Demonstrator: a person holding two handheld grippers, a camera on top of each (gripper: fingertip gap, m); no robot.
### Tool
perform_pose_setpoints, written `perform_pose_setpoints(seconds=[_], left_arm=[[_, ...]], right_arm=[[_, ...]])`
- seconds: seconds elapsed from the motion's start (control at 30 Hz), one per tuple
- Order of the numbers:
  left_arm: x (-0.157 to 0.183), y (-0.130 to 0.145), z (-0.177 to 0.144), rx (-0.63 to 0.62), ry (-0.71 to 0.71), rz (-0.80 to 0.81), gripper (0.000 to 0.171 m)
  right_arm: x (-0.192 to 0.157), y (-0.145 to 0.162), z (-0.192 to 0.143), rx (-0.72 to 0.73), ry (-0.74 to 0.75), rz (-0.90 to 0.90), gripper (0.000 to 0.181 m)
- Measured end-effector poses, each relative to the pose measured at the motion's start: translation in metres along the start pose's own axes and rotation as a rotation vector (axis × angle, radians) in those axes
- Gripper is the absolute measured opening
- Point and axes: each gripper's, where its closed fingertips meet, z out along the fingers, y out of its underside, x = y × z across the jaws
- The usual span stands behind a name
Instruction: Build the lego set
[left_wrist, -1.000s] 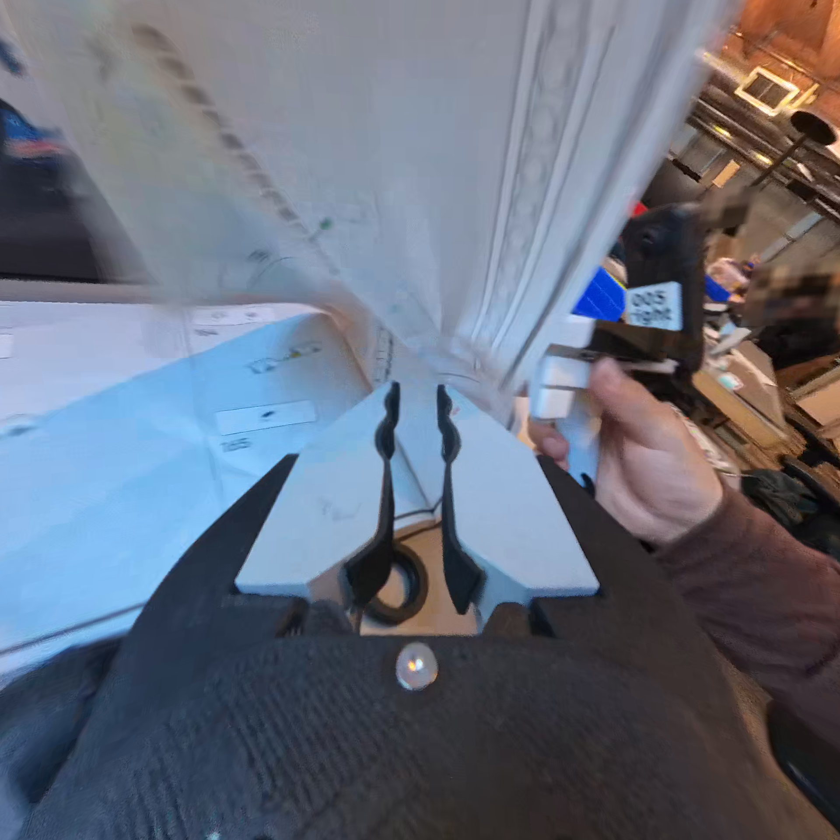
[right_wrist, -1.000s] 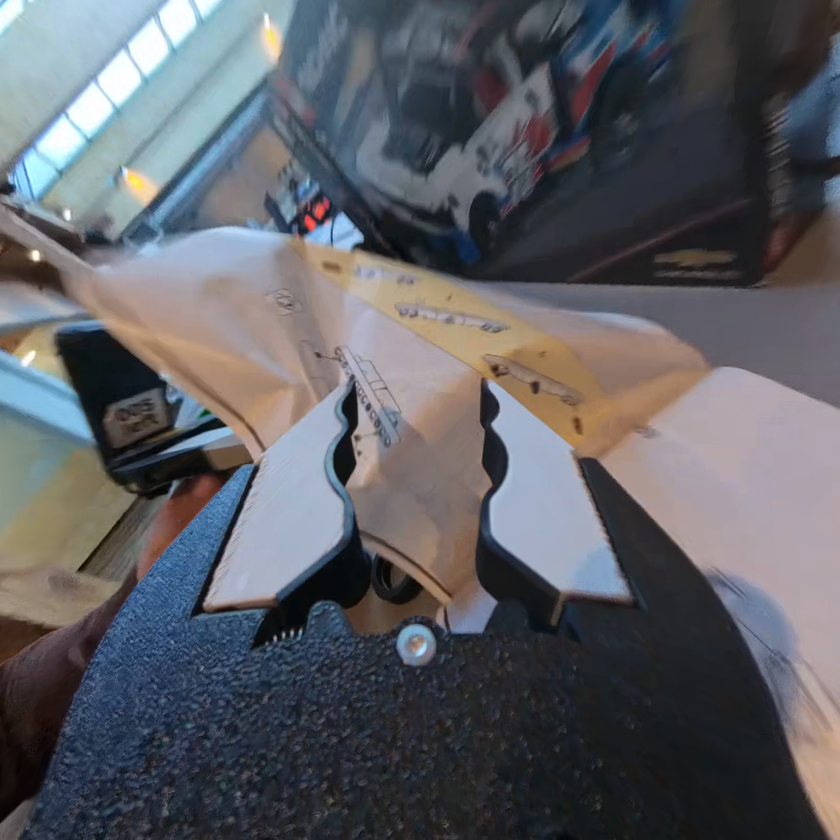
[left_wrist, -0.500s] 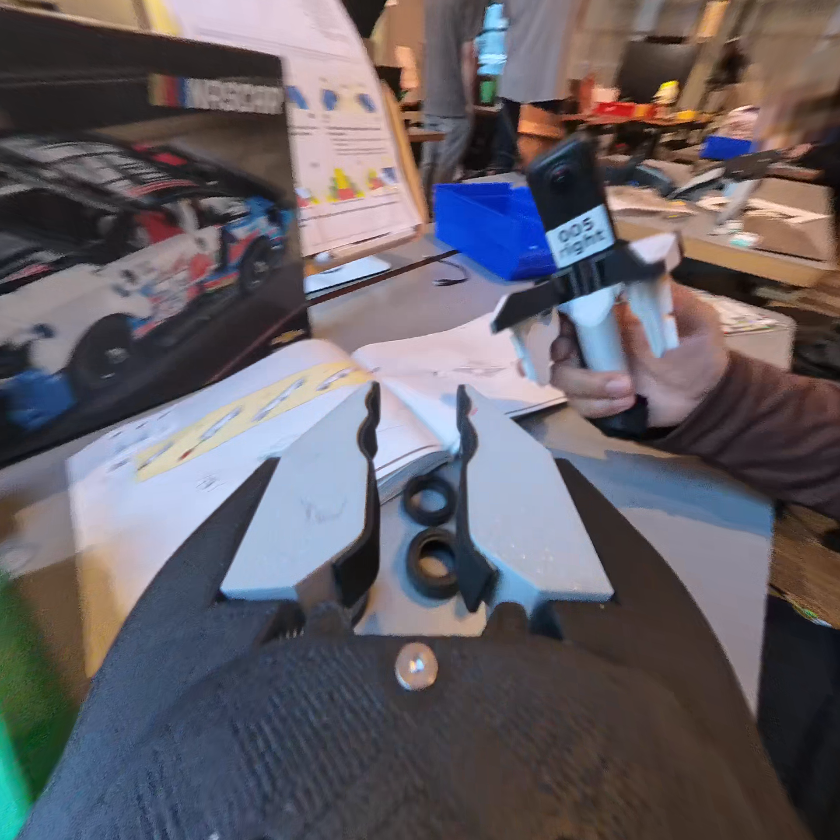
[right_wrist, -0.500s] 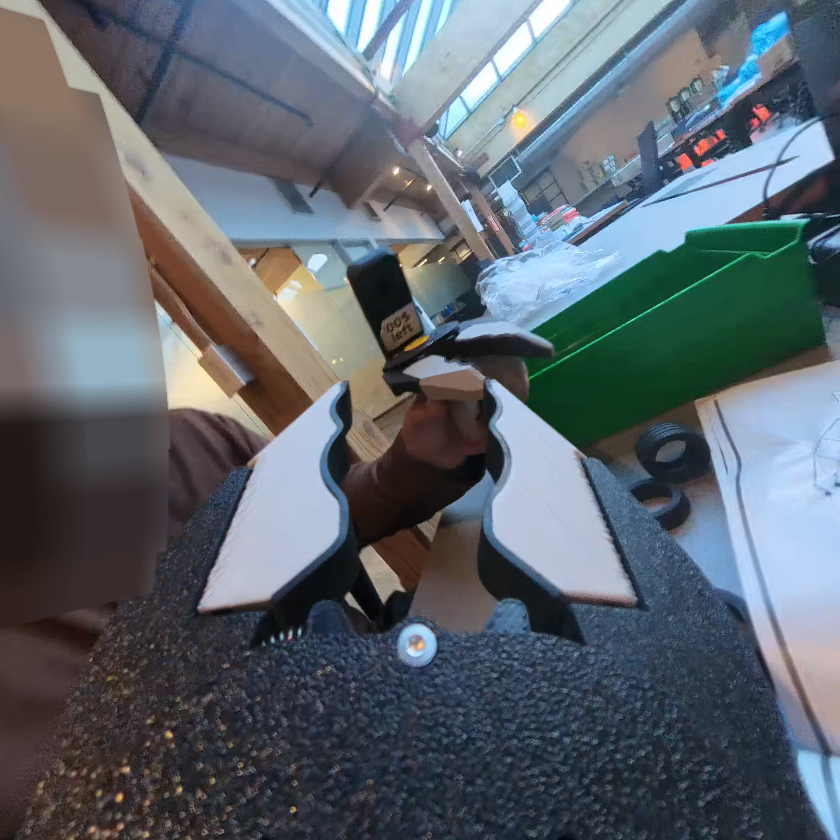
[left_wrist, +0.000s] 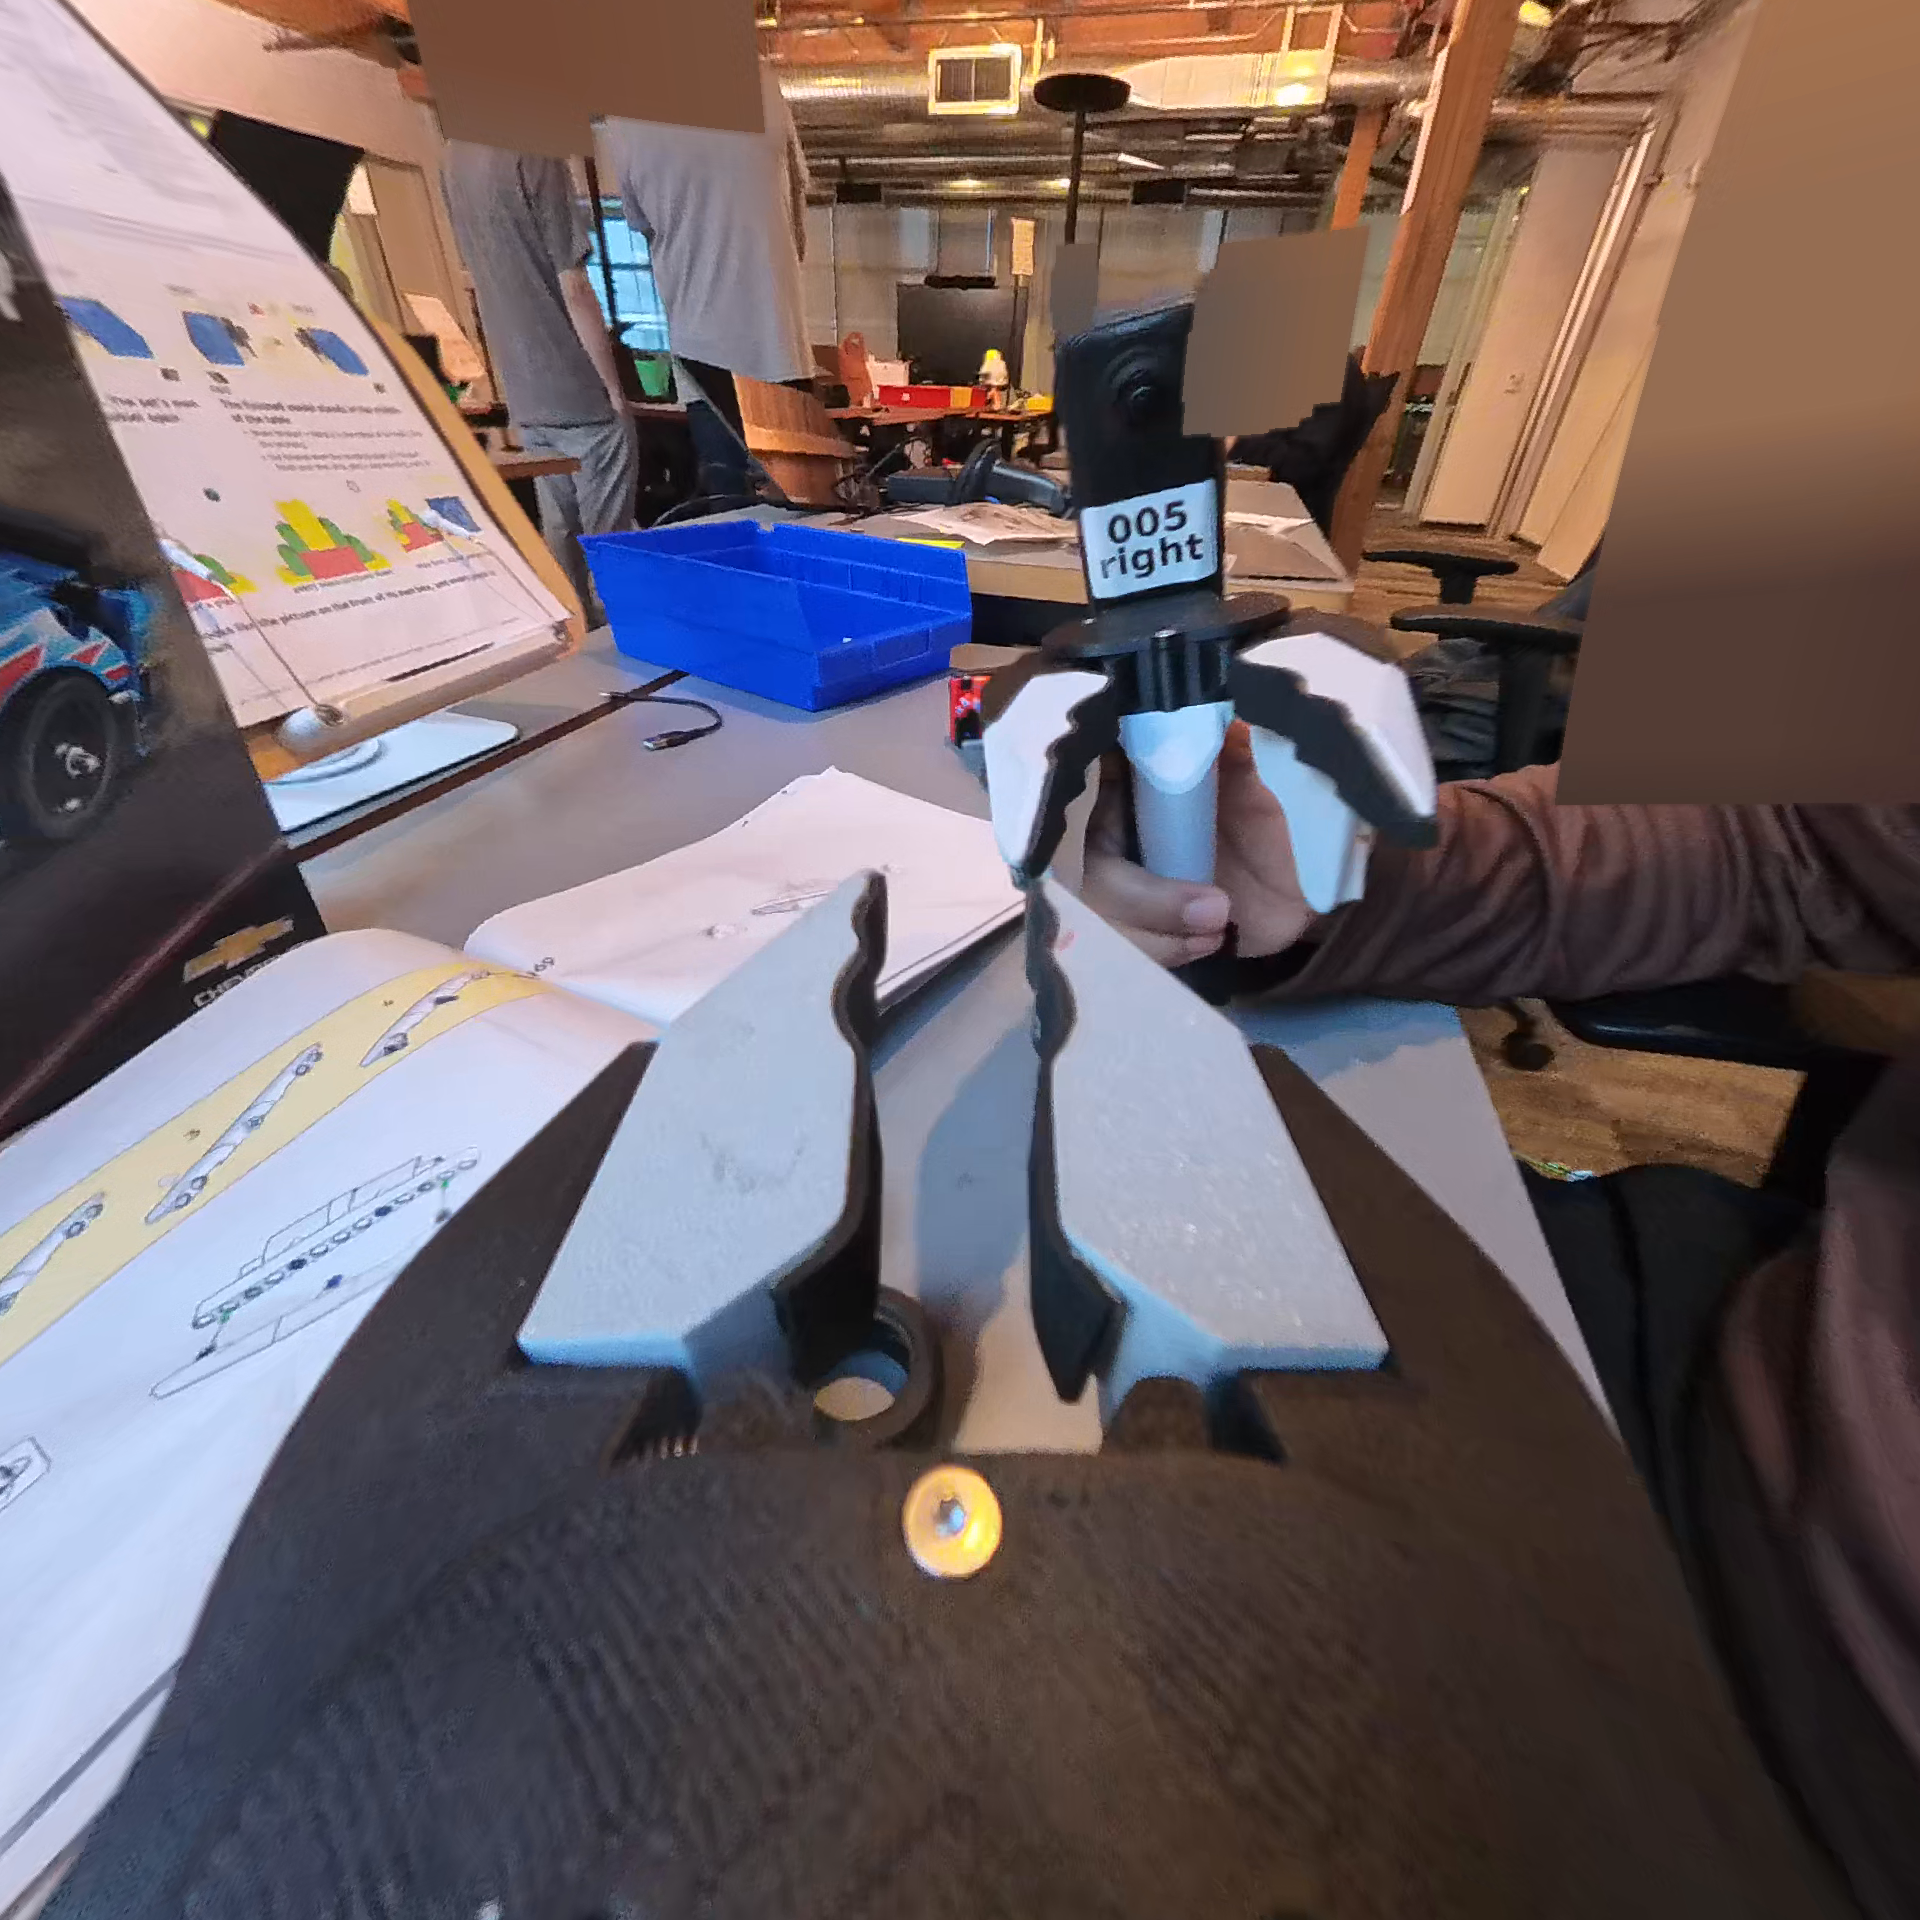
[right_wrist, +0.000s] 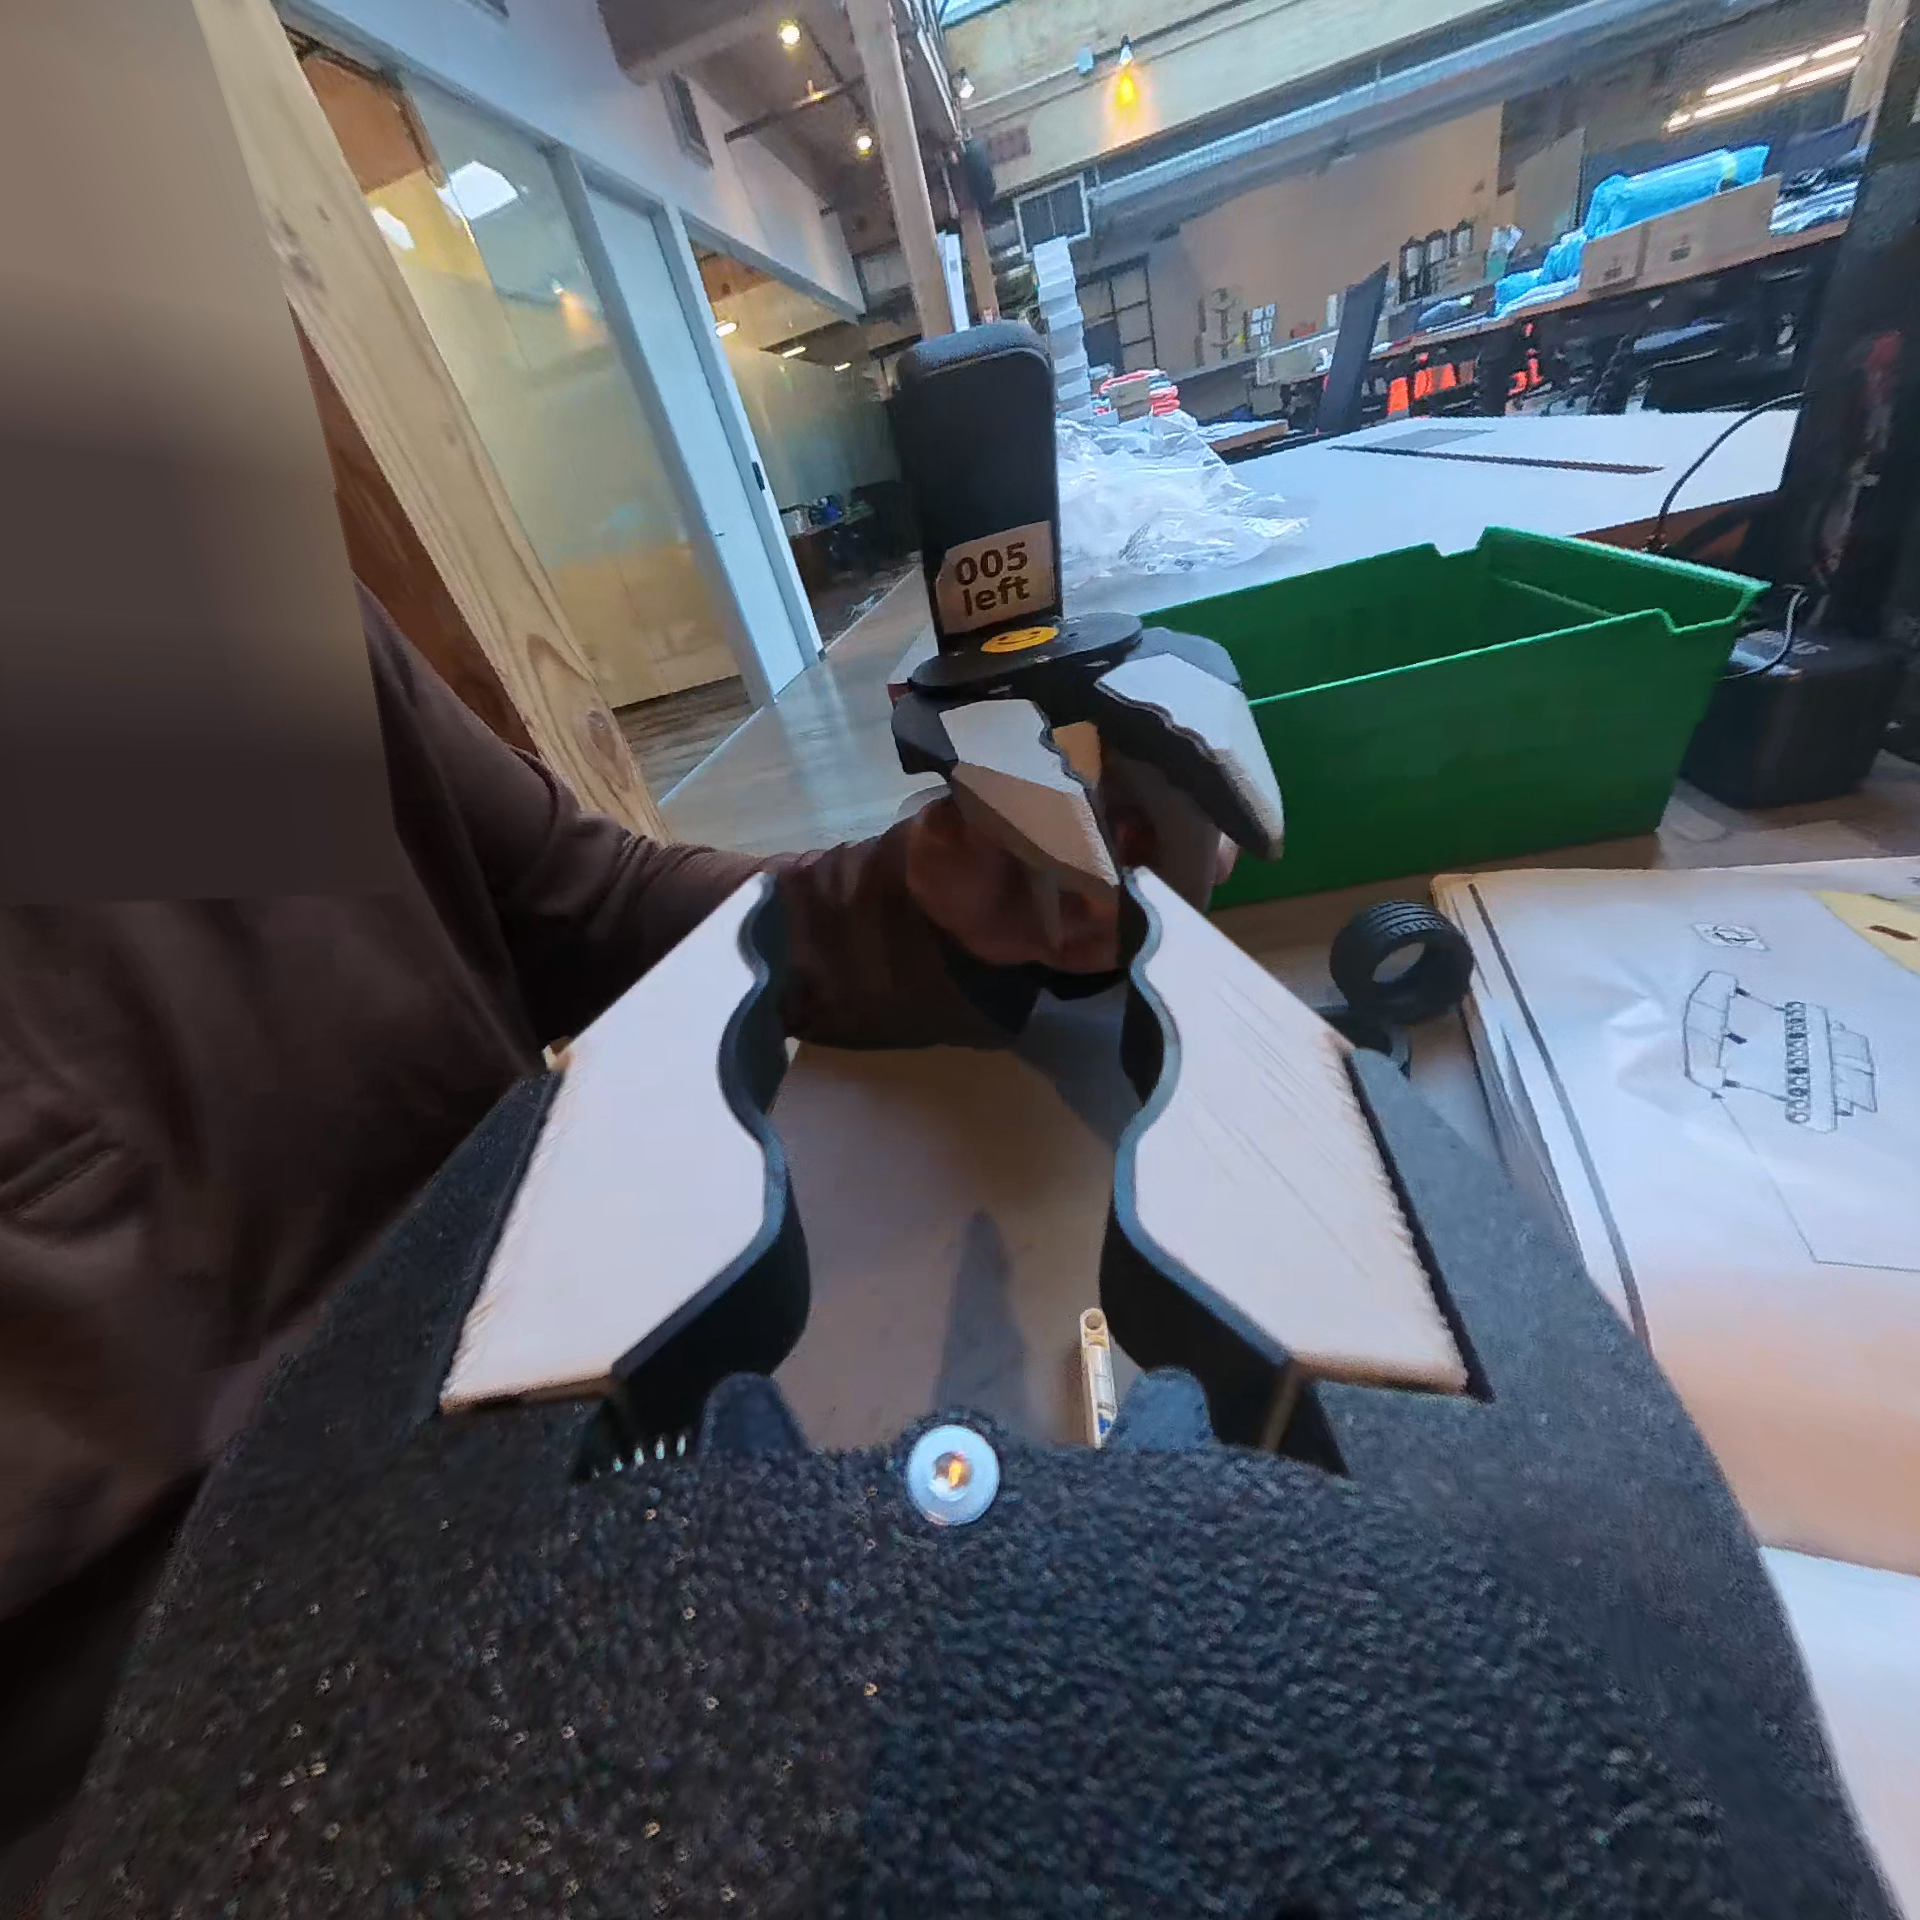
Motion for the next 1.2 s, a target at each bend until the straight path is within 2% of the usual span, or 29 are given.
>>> perform_pose_setpoints(seconds=[0.23,0.53,0.6,0.73,0.87,1.07,1.2], left_arm=[[-0.004,0.006,0.0,-0.019,0.013,-0.022,0.026],[-0.002,0.008,0.004,-0.02,0.033,-0.053,0.035],[0.003,0.007,0.004,-0.017,0.058,-0.048,0.037],[0.005,0.011,0.004,-0.039,0.064,-0.026,0.026],[0.018,0.006,0.003,-0.011,0.13,-0.024,0.029],[0.018,0.007,0.003,-0.018,0.126,-0.014,0.029],[0.011,0.007,0.003,-0.022,0.093,-0.026,0.029]], right_arm=[[0.003,0.007,0.002,0.0,-0.029,0.029,0.068],[-0.005,0.014,-0.001,-0.053,0.025,-0.114,0.071],[-0.007,0.016,-0.002,-0.083,0.047,-0.166,0.066],[-0.017,0.017,0.001,-0.163,0.134,-0.399,0.054],[-0.015,0.024,0.004,-0.264,0.251,-0.589,0.058],[-0.015,0.033,0.009,-0.318,0.276,-0.647,0.058],[-0.013,0.027,0.008,-0.305,0.319,-0.677,0.061]])
